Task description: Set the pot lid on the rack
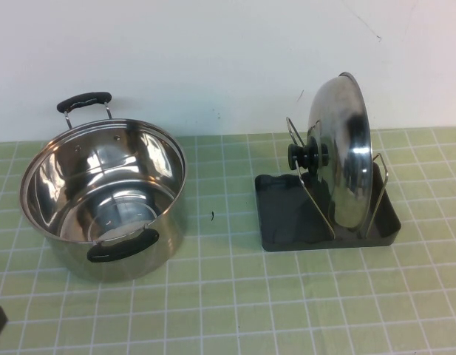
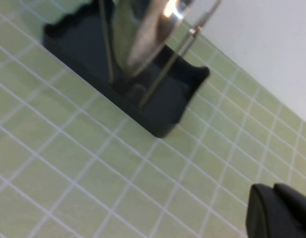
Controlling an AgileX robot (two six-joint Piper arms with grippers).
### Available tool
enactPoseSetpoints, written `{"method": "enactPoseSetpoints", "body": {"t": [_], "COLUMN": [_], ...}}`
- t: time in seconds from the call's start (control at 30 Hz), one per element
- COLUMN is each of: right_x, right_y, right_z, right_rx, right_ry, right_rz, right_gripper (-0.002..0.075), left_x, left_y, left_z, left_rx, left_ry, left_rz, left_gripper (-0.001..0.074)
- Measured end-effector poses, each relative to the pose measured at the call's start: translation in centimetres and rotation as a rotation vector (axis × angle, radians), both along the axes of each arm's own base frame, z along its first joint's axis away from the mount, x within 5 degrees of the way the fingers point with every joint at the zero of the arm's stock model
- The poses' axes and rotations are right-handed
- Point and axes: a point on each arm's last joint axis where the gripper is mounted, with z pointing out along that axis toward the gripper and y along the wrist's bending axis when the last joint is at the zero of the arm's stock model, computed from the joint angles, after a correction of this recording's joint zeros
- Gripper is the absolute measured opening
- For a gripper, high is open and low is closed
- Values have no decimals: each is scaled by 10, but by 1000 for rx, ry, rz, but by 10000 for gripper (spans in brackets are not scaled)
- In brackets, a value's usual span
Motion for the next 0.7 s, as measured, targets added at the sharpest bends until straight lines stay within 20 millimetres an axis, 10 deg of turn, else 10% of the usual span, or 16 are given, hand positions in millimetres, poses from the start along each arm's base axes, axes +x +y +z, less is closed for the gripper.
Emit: {"method": "enactPoseSetpoints", "body": {"t": [0.3,0.7], "right_x": [-42,-49], "right_y": [7,9], "right_z": [-14,-13], "right_rx": [145,170], "right_ry": [-147,-161], "right_rz": [67,83], "right_gripper": [-1,-1], "left_x": [0,0], "left_y": [-7,-7], "left_z": [-9,-8], "left_rx": [-15,-20], "left_ry": [-24,-30], "left_rz": [-54,-59], "left_gripper": [-1,-1]}}
